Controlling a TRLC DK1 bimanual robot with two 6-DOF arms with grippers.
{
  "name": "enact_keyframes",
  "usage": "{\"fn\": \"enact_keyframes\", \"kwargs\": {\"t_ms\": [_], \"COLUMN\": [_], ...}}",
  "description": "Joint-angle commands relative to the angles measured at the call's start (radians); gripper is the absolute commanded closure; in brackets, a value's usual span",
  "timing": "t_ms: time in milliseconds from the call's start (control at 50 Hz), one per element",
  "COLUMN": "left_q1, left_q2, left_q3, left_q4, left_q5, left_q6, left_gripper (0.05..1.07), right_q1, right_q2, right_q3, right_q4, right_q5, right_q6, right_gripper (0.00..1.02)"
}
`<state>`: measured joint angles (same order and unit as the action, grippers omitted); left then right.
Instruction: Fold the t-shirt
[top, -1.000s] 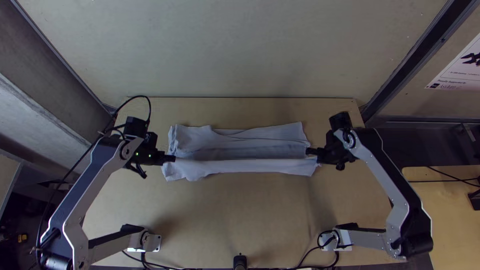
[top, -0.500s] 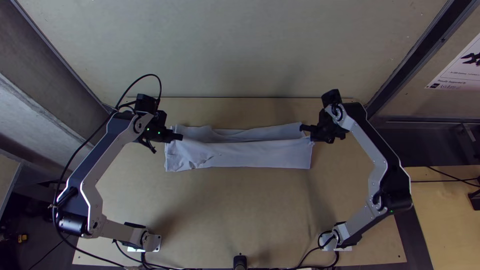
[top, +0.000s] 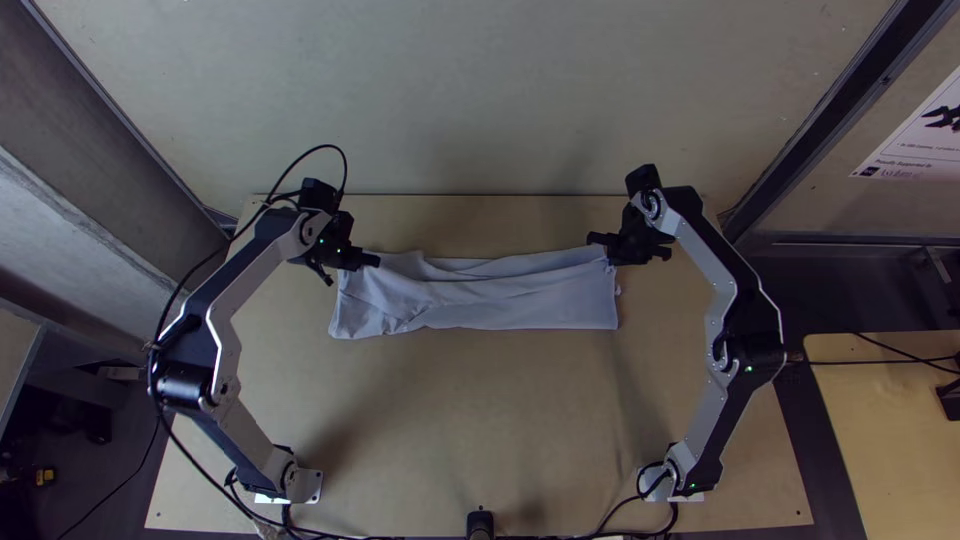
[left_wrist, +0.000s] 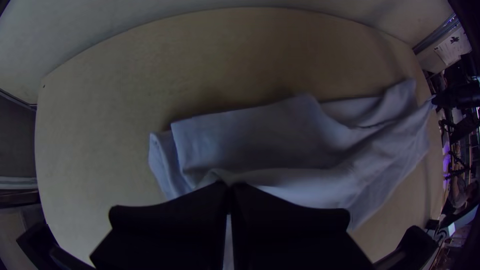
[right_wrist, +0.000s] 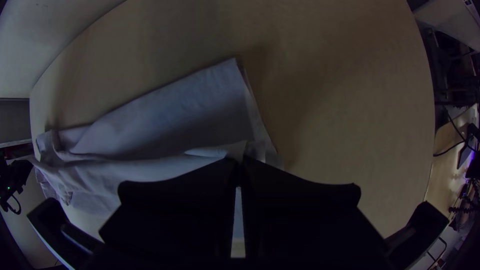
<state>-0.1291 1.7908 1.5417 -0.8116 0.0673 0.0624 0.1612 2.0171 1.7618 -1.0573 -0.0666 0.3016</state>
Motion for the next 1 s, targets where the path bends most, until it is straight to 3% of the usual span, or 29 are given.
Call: {"fn": "enact_keyframes", "kwargs": {"t_ms": [0,80,120,160,220,300,400,580,720,980], "left_q1": [0.019,0.028,0.029,0.031,0.032,0.032,0.037,0.083,0.146,0.278], "left_q2": [0.079,0.121,0.137,0.156,0.18,0.182,0.154,0.085,0.045,0.039], "left_q3": [0.035,0.035,0.04,0.041,0.04,0.024,0.018,0.009,0.011,-0.002], "left_q4": [0.031,0.077,0.081,0.088,0.089,0.098,0.109,0.111,0.068,-0.061], "left_q5": [0.003,0.002,0.003,0.0,-0.006,-0.003,0.012,0.072,0.213,0.462], "left_q6": [0.02,0.024,0.024,0.025,0.025,0.019,0.01,-0.021,-0.067,-0.081], "left_gripper": [1.04,1.02,0.91,0.66,0.06,0.09,0.09,0.09,0.09,0.09], "right_q1": [-0.009,-0.019,-0.022,-0.022,-0.022,-0.019,-0.012,-0.011,-0.005,-0.026], "right_q2": [0.068,0.114,0.134,0.149,0.164,0.169,0.141,0.025,-0.106,-0.185], "right_q3": [0.022,0.025,0.025,0.027,0.025,0.025,0.021,-0.022,-0.096,-0.061], "right_q4": [0.043,0.082,0.092,0.106,0.108,0.109,0.114,0.155,0.289,0.296], "right_q5": [0.011,0.013,0.017,0.034,0.063,0.119,0.226,0.249,0.26,0.258], "right_q6": [0.005,0.002,0.001,-0.002,-0.01,-0.03,-0.053,-0.044,-0.044,-0.035], "right_gripper": [0.92,0.75,0.67,0.61,0.47,0.21,0.09,0.05,0.04,0.04]}}
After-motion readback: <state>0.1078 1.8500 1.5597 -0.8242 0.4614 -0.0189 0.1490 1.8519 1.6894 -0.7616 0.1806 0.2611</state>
